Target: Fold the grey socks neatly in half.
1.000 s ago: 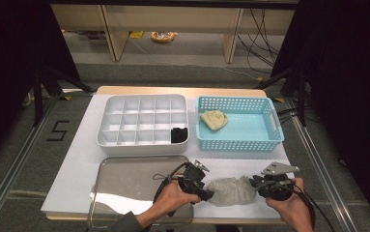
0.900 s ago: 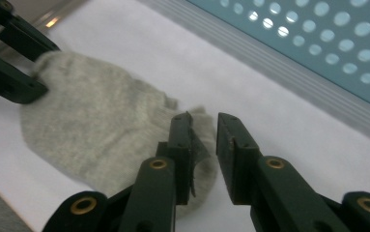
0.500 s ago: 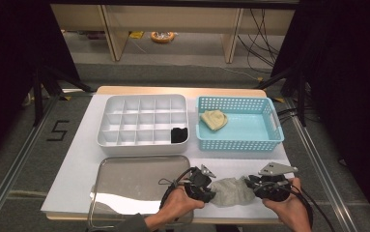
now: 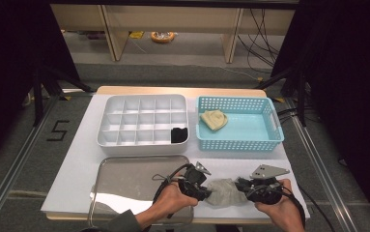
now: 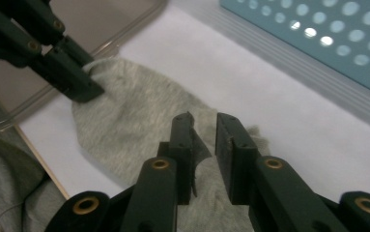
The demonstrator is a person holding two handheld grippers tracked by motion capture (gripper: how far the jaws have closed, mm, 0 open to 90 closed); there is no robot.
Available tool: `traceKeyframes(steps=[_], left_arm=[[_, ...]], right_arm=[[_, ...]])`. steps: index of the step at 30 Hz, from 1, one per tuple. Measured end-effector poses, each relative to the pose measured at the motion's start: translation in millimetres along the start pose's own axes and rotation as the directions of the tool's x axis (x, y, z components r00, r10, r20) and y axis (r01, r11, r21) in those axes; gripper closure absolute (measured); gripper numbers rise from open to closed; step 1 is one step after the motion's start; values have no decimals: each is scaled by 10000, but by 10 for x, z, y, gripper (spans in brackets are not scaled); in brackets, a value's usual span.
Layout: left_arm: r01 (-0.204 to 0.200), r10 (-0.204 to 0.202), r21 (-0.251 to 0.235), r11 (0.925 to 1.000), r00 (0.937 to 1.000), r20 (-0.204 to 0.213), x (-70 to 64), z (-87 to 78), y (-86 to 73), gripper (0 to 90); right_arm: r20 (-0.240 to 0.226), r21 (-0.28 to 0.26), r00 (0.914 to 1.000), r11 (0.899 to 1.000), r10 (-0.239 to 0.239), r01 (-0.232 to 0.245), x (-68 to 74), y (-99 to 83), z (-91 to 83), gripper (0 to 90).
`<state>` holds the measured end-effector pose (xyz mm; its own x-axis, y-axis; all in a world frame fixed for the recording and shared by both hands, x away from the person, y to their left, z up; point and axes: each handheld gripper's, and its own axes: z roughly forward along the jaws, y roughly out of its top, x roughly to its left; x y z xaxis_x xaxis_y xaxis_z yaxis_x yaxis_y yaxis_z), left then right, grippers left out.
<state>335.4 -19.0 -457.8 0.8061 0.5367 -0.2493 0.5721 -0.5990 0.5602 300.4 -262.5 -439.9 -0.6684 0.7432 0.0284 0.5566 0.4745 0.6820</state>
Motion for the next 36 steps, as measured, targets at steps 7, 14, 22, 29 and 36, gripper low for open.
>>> traceKeyframes(steps=[7, 14, 22, 29, 36], left_arm=[[-145, 146, 128, 9998, 9999, -65, 12, -173, -45, 831], [-153, 153, 180, 9997, 9999, 12, 50, -245, -59, 829], [75, -78, 130, 9999, 9998, 178, 47, -227, -66, 828], [-103, 101, 65, 9999, 9997, 218, 2, -244, -23, 826], [-116, 123, -215, 9997, 9995, 308, -44, -230, 39, 826]], right_arm=[[-559, -29, 9984, 9999, -125, 124, 146, 37, 173, 814], [-1208, 28, 9926, 9999, -92, 96, 285, 90, 422, 815], [-1251, 644, 9921, 9977, -108, 190, 338, 51, 526, 812], [-1428, 602, 9897, 9982, 52, 34, 323, 28, 594, 814], [-1504, 732, 9884, 9973, 191, -81, 312, 37, 582, 814]])
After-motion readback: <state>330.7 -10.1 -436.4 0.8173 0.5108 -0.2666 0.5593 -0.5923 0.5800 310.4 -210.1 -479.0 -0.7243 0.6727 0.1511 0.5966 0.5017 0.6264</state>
